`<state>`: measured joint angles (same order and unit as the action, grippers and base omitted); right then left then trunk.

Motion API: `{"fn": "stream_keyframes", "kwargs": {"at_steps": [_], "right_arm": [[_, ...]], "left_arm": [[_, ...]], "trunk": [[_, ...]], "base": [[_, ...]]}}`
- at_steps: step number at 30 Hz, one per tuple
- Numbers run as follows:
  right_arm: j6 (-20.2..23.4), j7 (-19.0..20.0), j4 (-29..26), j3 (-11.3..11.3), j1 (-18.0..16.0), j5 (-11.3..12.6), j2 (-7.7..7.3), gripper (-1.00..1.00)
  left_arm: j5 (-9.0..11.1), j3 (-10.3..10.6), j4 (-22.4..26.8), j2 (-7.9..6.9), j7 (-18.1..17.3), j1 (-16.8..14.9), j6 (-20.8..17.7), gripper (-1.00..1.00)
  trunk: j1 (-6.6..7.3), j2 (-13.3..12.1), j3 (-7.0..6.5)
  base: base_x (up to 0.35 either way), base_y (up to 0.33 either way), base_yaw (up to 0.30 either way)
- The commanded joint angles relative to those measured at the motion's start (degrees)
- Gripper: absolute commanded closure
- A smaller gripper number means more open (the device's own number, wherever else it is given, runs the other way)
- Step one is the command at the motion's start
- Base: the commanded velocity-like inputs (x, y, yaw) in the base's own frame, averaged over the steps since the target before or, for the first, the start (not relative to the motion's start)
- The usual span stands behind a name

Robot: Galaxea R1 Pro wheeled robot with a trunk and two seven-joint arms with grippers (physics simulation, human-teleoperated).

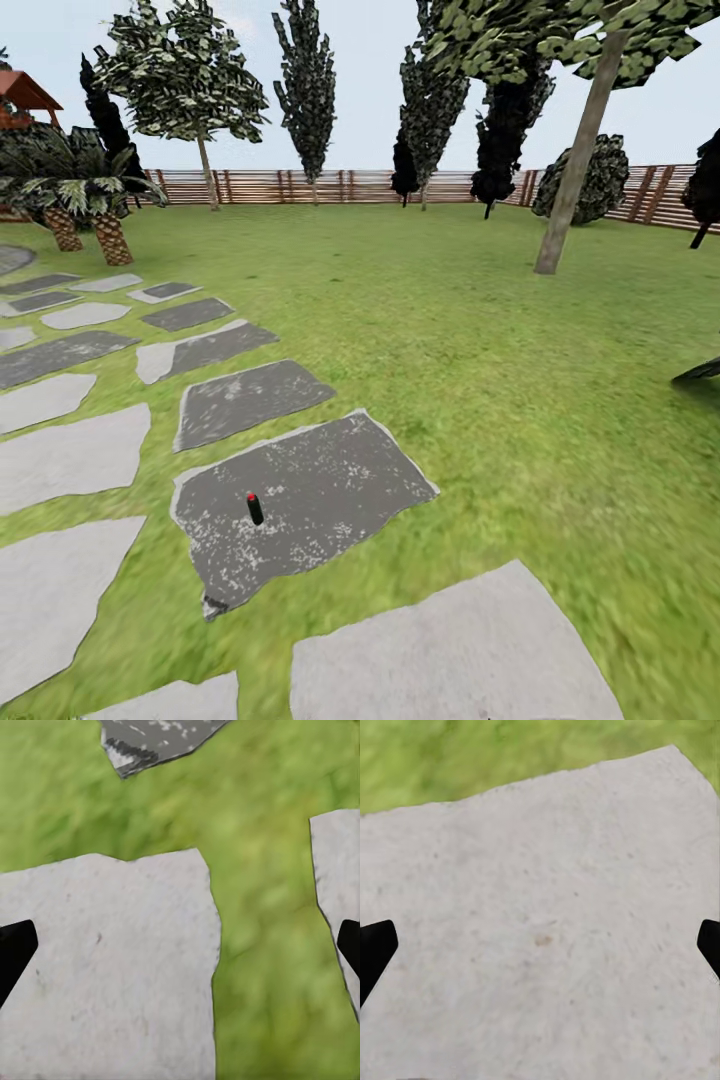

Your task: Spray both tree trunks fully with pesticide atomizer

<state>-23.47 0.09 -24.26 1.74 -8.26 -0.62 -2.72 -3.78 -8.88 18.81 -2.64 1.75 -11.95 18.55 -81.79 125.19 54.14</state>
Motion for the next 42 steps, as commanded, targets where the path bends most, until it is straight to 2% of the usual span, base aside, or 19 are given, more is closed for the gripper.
{"fn": "stream_keyframes", "kwargs": {"at_steps": [1,18,42], "right_arm": [[0.0,0.0,0.0,0.0,0.0,0.0,0.00,-1.00],[0.0,0.0,0.0,0.0,0.0,0.0,0.00,-1.00],[0.0,0.0,0.0,-0.1,0.0,0.0,0.00,-1.00]], "left_arm": [[0.0,0.0,0.0,0.00,0.0,0.0,0.0,-1.00],[0.0,-0.1,0.0,0.00,0.0,0.0,-0.1,-1.00],[0.0,0.0,0.0,0.00,0.0,0.0,0.0,-1.00]], "trunk": [[0.00,0.0,0.00],[0.00,0.0,0.00],[0.00,0.0,0.00]], "base": [[0.182,-0.143,0.278],[0.178,-0.223,0.278],[0.101,-0.266,0.278]]}}
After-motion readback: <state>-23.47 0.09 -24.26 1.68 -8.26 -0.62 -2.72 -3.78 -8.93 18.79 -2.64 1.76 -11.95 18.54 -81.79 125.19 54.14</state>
